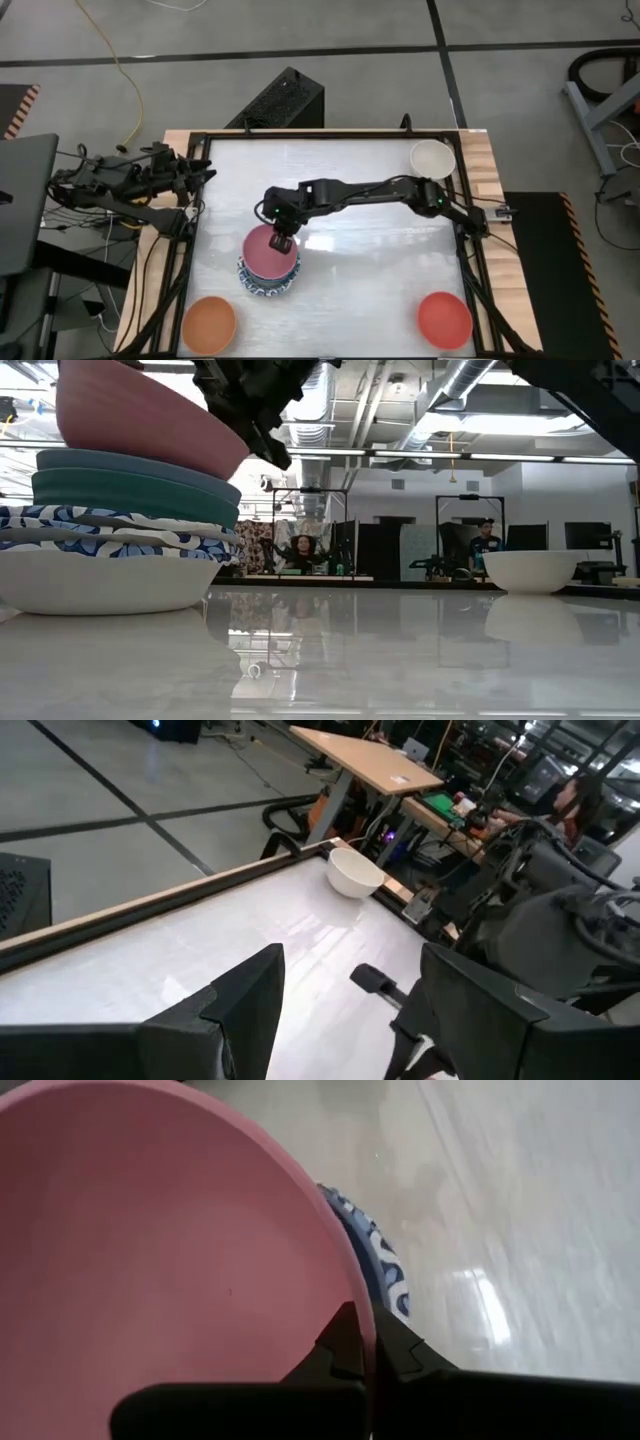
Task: Nest bowls inside each other
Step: Stack the pink bowl on top of the blue bowl
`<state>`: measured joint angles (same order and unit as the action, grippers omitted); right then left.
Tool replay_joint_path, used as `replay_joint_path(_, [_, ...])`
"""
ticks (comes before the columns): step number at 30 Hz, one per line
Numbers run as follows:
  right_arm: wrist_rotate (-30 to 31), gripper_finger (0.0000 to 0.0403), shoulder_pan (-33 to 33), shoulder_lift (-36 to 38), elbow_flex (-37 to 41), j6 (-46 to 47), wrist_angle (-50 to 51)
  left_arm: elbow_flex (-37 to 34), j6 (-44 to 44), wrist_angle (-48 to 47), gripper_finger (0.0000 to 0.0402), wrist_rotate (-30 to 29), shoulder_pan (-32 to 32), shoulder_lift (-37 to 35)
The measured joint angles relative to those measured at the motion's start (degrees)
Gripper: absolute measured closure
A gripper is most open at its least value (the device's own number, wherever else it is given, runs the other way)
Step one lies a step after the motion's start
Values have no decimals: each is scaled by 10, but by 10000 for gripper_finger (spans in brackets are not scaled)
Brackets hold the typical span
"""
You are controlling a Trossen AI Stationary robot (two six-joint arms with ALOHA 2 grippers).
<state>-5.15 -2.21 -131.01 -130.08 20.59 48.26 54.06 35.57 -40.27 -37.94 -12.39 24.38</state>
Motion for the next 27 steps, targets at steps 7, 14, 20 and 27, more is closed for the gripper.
replay_joint_path(7, [-14,396,1,-14,-6,-1,21,0,3,-8,178,1,0,0])
replay_joint_path(14, [-24,345,4,-13,-6,-7,21,0,0,-15,178,-1,0,0])
replay_joint_path(20, [-27,322,9,-13,-6,-11,21,0,-1,-15,178,-3,0,0])
replay_joint_path(27, [-67,276,21,-13,-6,-12,14,0,-6,-15,178,-4,0,0])
